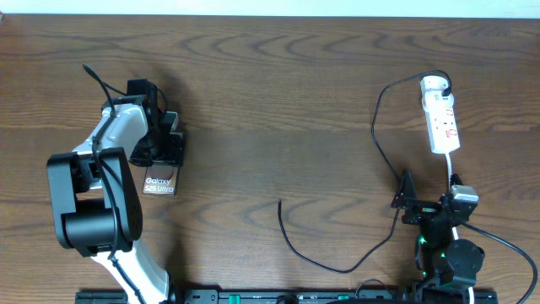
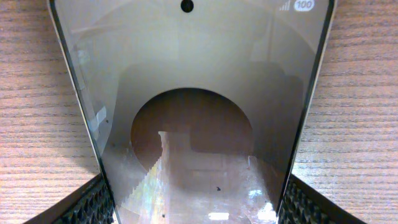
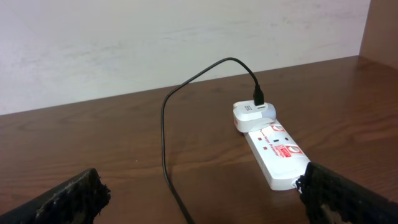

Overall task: Plug charger to phone and switch on socket
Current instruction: 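Close the left gripper on the phone's edge, then lift the phone with the left gripper and tilt it upright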

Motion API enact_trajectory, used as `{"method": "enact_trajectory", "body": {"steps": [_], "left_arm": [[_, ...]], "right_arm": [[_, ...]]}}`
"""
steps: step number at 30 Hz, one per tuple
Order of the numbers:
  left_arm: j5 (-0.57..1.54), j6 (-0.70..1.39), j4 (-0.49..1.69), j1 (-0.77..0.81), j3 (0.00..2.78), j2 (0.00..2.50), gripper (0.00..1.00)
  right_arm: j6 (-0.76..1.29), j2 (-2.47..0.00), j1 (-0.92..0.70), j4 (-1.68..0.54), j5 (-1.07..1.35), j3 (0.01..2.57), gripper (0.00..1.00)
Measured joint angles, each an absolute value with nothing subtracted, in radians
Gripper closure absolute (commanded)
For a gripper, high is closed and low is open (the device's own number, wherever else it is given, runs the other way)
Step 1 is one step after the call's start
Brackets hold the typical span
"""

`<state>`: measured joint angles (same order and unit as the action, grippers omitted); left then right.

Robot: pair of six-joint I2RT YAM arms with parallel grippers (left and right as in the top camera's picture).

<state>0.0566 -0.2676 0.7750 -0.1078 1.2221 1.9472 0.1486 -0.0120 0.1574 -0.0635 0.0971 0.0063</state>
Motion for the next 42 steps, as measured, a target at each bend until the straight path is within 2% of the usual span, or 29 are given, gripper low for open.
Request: {"method": "enact_trajectory", "body": {"steps": [16, 21, 26, 32, 42], "left_arm": [[0.065, -0.267, 0.782, -0.108, 1.232, 1.946, 0.93], [0.159, -0.267, 0.785, -0.107, 1.299, 1.936, 0.93], [0.295, -0.247, 0.776, -0.107, 1.382, 1.784, 0.93], [0.44, -0.064, 0.789, -0.107, 1.404, 1.576, 0.93], [0.791, 0.445, 0.807, -0.109, 1.404, 1.53, 0.93]], "right_arm": [[0.149, -0.012, 0.157, -0.064, 0.097, 0.006, 0.01], [0.149, -0.012, 0.157, -0.064, 0.097, 0.006, 0.01], [0.148, -0.012, 0.157, -0.064, 0.097, 0.006, 0.01], [0.149, -0.012, 0.157, -0.064, 0.097, 0.006, 0.01], [0.148, -0.012, 0.157, -0.064, 0.097, 0.006, 0.01]]}}
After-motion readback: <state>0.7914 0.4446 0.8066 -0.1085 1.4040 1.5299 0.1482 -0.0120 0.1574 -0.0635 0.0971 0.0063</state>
